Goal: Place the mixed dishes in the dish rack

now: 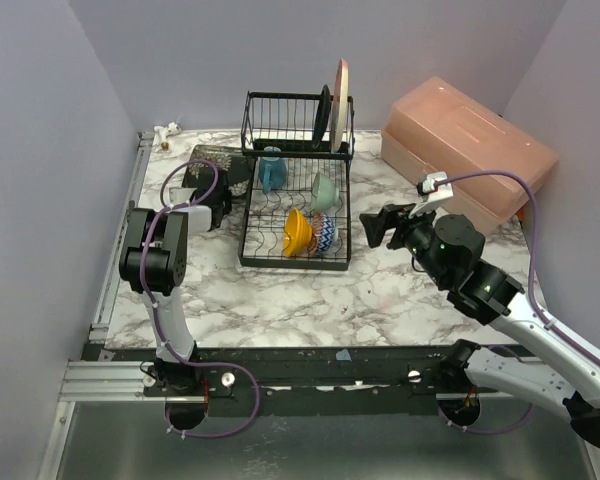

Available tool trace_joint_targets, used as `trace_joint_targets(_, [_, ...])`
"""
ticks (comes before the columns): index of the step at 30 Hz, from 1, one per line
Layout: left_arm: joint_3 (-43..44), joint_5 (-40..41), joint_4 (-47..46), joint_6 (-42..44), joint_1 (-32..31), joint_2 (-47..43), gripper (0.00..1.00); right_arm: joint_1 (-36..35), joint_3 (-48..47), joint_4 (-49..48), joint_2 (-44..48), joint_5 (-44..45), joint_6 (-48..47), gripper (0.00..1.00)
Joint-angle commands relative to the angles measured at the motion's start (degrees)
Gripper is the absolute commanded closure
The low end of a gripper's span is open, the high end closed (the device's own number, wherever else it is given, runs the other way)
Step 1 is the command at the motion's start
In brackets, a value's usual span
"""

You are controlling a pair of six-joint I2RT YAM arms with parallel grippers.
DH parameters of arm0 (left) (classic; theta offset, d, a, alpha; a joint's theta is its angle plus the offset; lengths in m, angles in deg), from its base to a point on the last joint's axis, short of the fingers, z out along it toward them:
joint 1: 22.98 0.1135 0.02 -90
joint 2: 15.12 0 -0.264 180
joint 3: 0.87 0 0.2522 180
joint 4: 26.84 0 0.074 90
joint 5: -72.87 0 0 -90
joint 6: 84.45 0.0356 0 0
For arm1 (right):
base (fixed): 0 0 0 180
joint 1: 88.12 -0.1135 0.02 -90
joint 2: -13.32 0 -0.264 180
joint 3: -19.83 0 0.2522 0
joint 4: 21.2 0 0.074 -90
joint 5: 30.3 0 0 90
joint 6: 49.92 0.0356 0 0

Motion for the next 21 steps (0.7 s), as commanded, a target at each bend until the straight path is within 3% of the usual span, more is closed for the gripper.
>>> trace_joint_targets(1, [-1.6, 2.6, -1.1, 2.2, 0.7, -2.4, 1.0, 0.1, -0.2, -0.1, 1.0, 2.0, -0.8, 0.2])
trace_joint_targets(10, [-12.0, 2.2, -0.9, 12.4, 4.1, -15.1, 1.0, 0.1, 0.0, -0.2, -0.1, 0.4, -0.4, 0.2])
trace_joint_targets(21, [-14.3, -1.7, 20.0, 22.3, 5.7, -29.5, 1.0, 0.0, -1.4, 2.1, -8.2, -9.7, -0.4, 0.19])
